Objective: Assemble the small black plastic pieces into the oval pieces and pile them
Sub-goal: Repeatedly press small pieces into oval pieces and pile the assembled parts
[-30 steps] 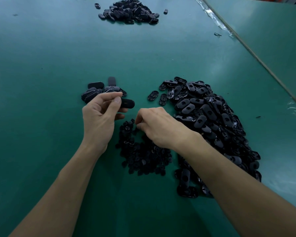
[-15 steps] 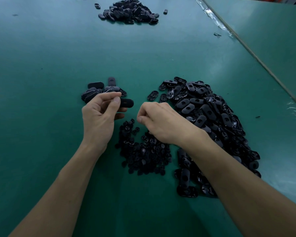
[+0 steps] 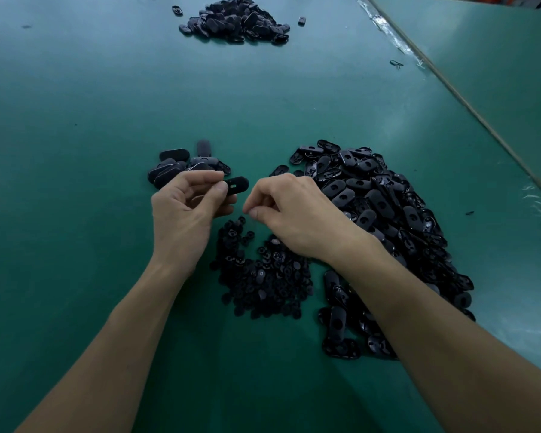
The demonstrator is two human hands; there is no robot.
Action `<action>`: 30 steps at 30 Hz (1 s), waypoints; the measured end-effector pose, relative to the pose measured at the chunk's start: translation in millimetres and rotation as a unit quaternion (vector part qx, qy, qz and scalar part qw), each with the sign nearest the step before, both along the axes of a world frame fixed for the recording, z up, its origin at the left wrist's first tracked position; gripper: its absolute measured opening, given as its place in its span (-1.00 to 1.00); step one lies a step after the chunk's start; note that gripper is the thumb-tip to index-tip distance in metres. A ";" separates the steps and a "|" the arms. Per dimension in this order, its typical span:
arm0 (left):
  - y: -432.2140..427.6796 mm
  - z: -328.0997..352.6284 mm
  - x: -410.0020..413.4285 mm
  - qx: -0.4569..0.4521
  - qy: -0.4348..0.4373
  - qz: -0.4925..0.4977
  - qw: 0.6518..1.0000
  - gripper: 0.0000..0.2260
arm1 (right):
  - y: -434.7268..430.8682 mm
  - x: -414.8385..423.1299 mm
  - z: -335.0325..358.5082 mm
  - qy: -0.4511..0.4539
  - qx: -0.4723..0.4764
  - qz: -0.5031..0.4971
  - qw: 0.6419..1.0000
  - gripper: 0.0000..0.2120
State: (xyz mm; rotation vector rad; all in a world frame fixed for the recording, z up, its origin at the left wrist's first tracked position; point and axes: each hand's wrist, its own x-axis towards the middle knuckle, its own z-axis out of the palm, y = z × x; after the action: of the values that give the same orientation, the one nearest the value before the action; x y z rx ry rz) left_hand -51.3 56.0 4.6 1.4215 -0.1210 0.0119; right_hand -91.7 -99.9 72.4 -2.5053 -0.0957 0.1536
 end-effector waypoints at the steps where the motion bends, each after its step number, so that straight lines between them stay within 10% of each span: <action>1: -0.1 0.0 -0.3 0.000 -0.001 -0.002 1.000 -0.90 | 0.2 0.2 0.3 -0.008 0.012 -0.005 1.000 -0.88; 30: 0.8 -2.7 -0.2 0.040 -0.030 -0.064 0.997 -0.76 | 1.7 4.4 -11.7 -0.096 0.057 -0.097 0.989 -0.89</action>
State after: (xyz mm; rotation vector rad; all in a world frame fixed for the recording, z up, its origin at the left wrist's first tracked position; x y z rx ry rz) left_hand -51.5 56.8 1.9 1.4916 -0.2649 -0.0565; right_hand -87.2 -98.2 60.7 -2.3920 0.0592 -0.1687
